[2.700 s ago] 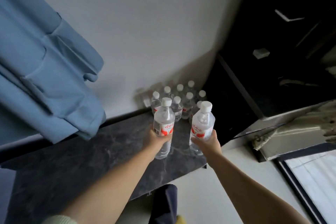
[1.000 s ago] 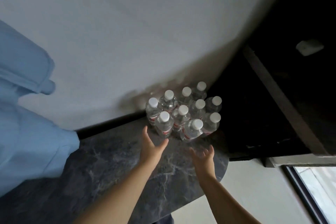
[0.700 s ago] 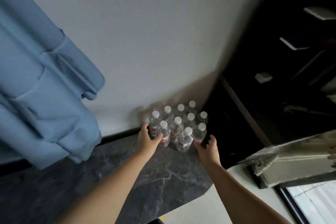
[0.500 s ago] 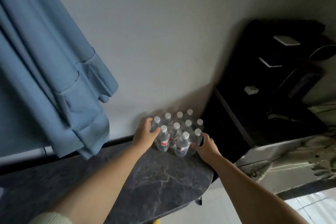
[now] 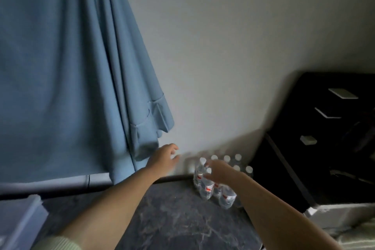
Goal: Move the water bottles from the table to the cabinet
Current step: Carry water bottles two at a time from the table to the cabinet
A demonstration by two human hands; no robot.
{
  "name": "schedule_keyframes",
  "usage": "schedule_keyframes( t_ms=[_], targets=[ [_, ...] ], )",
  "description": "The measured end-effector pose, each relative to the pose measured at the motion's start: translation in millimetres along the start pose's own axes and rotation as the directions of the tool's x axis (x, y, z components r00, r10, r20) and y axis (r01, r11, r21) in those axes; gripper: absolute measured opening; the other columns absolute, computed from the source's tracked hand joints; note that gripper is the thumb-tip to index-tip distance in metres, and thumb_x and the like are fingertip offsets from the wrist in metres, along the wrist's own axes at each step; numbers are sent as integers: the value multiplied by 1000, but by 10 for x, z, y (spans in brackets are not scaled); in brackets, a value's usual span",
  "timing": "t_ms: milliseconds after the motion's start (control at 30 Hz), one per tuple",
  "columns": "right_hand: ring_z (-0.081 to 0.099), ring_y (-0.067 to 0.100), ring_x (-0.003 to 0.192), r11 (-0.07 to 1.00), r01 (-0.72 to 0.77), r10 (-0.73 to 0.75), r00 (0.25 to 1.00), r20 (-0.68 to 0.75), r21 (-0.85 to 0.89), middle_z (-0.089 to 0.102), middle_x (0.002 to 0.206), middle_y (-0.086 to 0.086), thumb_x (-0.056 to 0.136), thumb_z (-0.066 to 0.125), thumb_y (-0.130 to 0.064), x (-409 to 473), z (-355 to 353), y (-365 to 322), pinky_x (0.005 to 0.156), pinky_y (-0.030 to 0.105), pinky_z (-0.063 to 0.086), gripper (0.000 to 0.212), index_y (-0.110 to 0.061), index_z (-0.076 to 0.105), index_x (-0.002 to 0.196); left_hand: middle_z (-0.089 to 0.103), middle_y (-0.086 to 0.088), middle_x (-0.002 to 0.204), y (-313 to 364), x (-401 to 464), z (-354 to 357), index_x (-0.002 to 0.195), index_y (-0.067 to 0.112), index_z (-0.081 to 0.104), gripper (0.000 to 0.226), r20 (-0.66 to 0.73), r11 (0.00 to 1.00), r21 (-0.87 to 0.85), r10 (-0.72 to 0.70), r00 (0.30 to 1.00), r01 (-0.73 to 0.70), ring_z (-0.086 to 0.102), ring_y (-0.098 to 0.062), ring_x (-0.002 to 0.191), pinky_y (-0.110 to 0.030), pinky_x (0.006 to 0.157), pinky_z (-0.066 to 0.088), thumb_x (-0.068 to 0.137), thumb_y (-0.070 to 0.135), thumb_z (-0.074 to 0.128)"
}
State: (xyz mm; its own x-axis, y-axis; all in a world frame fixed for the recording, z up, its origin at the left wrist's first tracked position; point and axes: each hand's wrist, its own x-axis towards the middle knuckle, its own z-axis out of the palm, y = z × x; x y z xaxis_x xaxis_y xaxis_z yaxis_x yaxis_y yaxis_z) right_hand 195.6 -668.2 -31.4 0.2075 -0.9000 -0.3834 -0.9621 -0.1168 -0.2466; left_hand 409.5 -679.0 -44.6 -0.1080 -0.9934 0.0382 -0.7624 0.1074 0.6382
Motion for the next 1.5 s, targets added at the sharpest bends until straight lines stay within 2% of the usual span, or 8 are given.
schedule_keyframes(
  t_ms=[133,367,733,900,1000,1167,1367,1500],
  targets=[
    [47,26,130,990,121,-121,993,9,-69,51,141,11,96,54,-33,280,-22,-541,107,32,34,46,-13,50,137,67,-5,104,-380,-132,-409,113,11,63,27,2,999,41,32,999,-32,63,-19,99,-32,89,47,89,24,62],
    [47,26,129,938,332,-328,943,47,-99,51,141,11,96,54,-32,602,18,-1463,106,32,36,48,-9,48,138,66,-7,104,-834,-448,-1085,113,10,62,27,-75,993,104,-49,996,57,63,-20,97,-28,83,49,89,22,63],
    [49,28,129,716,678,-637,732,243,-166,51,141,12,96,56,-36,468,225,-2586,106,33,39,49,-13,47,139,62,-3,119,-1161,-1636,-1643,121,18,56,31,-341,867,192,-379,860,459,59,-19,107,-31,91,45,92,29,55],
    [54,22,118,499,849,-771,526,360,-173,53,136,9,96,54,-33,67,480,-3006,84,24,41,45,-17,49,138,60,-7,127,-833,-2658,-1486,127,13,58,40,-521,722,0,-591,616,692,56,-23,117,-28,97,40,92,33,57],
    [52,26,124,346,931,-835,361,415,-114,50,140,12,96,55,-27,-355,727,-3222,95,31,43,47,-10,46,139,61,-16,127,-553,-3350,-1310,124,1,60,41,-561,658,-37,-636,529,752,55,-25,122,-30,100,38,92,27,59],
    [53,30,123,60,996,-853,81,516,-59,55,135,17,98,54,-29,-1258,1134,-3515,100,33,41,46,-5,48,136,65,-7,115,-41,-4485,-1043,123,13,59,36,-660,434,-146,-712,239,889,60,-20,111,-25,93,41,90,26,63],
    [53,26,125,-210,977,-819,-149,555,-48,57,135,14,96,56,-34,-2614,1600,-3668,96,28,40,46,-8,51,134,62,1,120,681,-5735,-756,126,21,54,38,-642,148,-277,-763,-69,949,56,-16,113,-26,94,44,91,35,58],
    [50,24,128,-302,953,-764,-246,596,6,54,138,11,95,57,-36,-3420,1874,-3603,102,29,40,49,-10,50,135,62,0,120,1167,-6380,-414,127,20,53,38,-614,25,-355,-760,-213,935,57,-17,111,-28,95,45,93,34,56]
  ],
)
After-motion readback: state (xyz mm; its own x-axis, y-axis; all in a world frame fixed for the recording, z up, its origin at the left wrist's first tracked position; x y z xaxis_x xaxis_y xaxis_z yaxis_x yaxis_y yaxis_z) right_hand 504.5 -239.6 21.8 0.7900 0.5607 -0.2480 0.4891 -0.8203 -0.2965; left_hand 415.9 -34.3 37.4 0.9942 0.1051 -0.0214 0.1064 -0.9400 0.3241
